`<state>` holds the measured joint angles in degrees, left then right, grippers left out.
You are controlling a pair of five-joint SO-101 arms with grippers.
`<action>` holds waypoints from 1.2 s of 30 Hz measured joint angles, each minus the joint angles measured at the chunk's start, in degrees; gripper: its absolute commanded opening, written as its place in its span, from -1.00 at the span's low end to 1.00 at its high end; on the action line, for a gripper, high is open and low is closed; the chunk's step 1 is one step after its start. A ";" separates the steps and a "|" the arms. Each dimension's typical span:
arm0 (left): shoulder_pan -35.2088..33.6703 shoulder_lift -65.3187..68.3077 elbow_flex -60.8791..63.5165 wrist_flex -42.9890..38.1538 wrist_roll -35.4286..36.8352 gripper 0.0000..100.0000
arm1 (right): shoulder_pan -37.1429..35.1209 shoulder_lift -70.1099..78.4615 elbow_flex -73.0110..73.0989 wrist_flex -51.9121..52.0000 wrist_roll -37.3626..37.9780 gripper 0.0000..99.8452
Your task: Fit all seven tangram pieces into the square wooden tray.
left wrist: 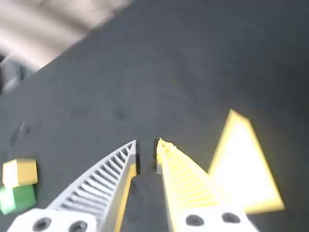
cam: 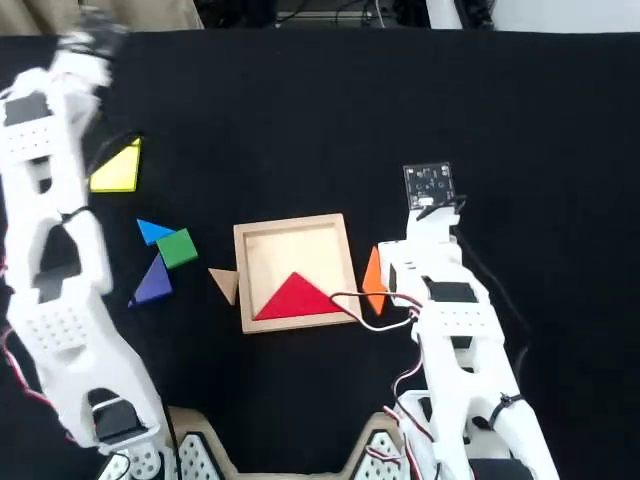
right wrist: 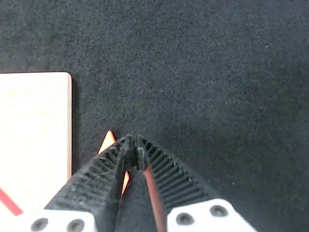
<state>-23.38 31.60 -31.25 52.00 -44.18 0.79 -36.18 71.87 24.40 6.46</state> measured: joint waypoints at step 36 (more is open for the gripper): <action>3.69 20.92 -38.95 47.65 2.55 -0.83 | 0.00 0.00 1.85 -3.16 0.00 -0.97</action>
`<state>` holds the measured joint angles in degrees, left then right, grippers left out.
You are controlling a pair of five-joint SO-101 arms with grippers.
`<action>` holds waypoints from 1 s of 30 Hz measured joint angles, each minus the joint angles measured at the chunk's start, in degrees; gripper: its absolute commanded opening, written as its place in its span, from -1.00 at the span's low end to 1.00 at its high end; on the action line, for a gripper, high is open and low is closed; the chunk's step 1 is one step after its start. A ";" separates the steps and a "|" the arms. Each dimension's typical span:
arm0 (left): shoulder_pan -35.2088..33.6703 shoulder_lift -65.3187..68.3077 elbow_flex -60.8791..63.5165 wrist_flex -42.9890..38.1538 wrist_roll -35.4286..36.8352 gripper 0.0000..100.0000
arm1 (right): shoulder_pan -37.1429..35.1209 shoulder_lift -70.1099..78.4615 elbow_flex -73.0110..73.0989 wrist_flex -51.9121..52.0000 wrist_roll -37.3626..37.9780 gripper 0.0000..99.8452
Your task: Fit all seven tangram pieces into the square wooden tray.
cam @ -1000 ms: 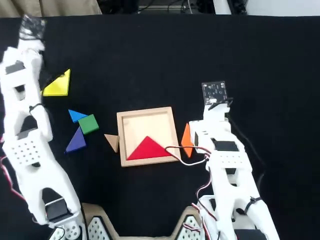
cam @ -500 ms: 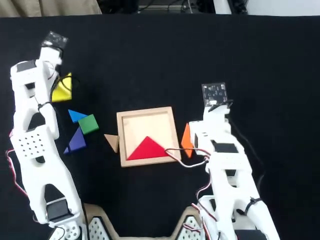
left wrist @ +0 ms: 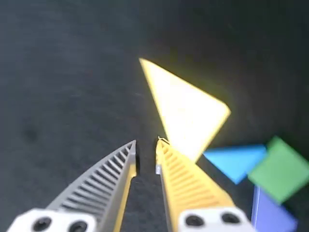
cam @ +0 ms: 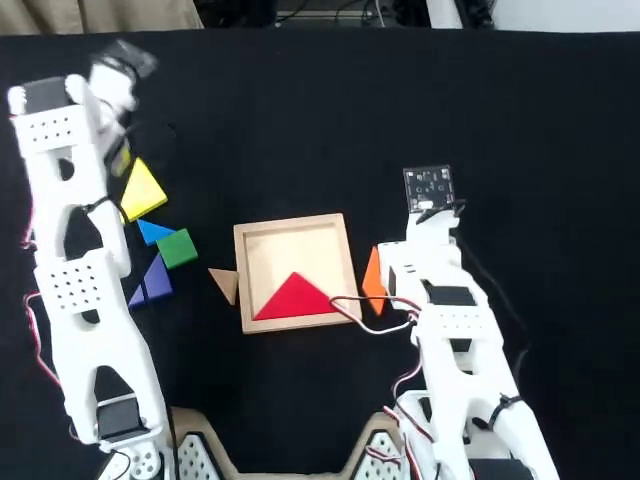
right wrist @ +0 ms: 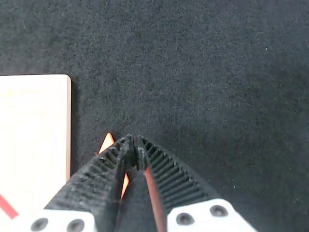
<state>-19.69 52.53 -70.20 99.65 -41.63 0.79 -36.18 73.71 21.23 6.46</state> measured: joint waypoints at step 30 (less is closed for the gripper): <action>5.19 -59.78 54.33 1.23 13.63 -0.83 | 0.00 0.00 0.00 0.00 0.00 -0.97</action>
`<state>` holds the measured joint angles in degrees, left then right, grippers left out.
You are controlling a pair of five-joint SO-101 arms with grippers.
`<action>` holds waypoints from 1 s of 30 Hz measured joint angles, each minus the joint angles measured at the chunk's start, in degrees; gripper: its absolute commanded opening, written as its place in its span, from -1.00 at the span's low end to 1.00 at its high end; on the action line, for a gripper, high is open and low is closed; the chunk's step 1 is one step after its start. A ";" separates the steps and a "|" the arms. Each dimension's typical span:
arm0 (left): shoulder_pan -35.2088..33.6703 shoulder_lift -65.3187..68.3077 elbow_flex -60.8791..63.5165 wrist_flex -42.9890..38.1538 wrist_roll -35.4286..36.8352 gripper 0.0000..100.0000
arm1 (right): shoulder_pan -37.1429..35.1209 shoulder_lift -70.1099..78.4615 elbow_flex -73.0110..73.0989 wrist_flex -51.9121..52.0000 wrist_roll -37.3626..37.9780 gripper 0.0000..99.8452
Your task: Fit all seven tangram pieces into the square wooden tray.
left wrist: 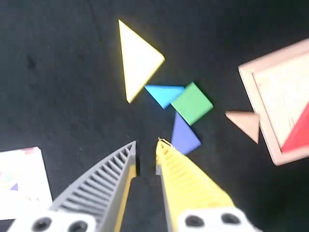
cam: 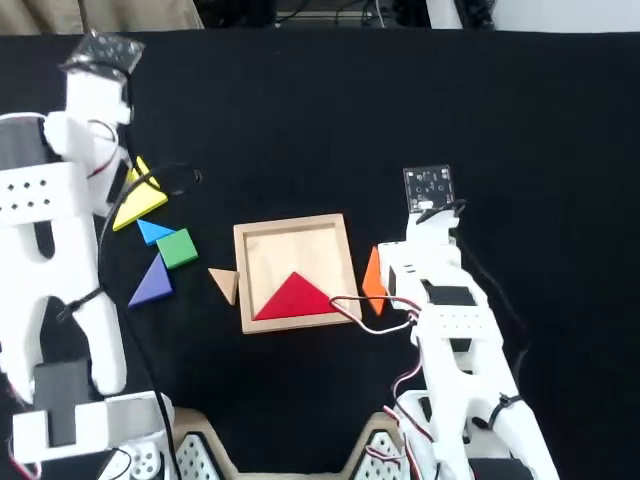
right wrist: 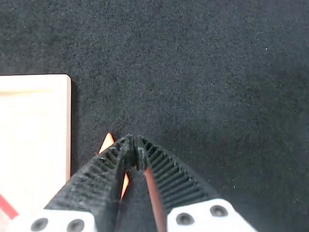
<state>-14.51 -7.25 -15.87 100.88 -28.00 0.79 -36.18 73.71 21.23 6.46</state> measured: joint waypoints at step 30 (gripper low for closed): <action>-0.26 17.85 11.96 -17.14 4.66 -0.42 | 0.00 0.00 0.00 0.00 0.00 -0.97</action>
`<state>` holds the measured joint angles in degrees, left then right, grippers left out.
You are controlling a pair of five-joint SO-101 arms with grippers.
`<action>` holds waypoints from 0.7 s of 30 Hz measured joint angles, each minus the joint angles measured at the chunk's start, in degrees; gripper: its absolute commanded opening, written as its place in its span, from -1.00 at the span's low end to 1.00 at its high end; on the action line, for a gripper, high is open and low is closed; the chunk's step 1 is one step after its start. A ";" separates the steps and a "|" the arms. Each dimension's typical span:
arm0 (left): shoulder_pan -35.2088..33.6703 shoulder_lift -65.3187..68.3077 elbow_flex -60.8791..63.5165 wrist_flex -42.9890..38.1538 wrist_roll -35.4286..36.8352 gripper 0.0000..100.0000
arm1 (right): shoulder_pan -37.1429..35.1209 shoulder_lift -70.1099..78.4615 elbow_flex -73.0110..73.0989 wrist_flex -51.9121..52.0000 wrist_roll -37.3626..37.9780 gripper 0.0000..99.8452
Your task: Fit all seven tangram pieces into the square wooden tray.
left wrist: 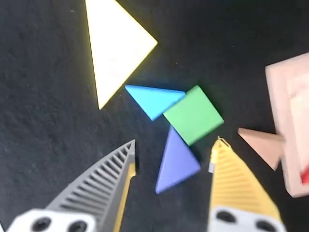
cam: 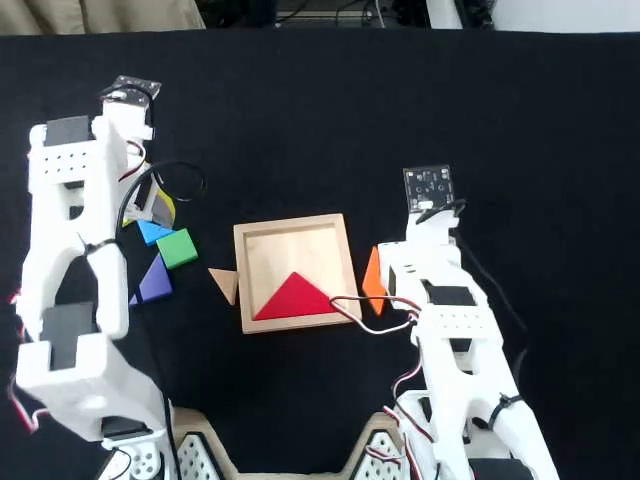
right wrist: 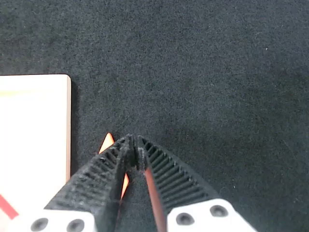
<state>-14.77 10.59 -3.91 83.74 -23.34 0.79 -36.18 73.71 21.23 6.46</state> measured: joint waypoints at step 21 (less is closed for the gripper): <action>-2.99 37.89 -37.27 -2.11 -2.99 -0.34 | 0.00 0.00 0.00 0.00 0.00 -0.97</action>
<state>-17.76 48.48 -41.19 81.63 -26.33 0.79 -36.18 73.71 21.23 6.46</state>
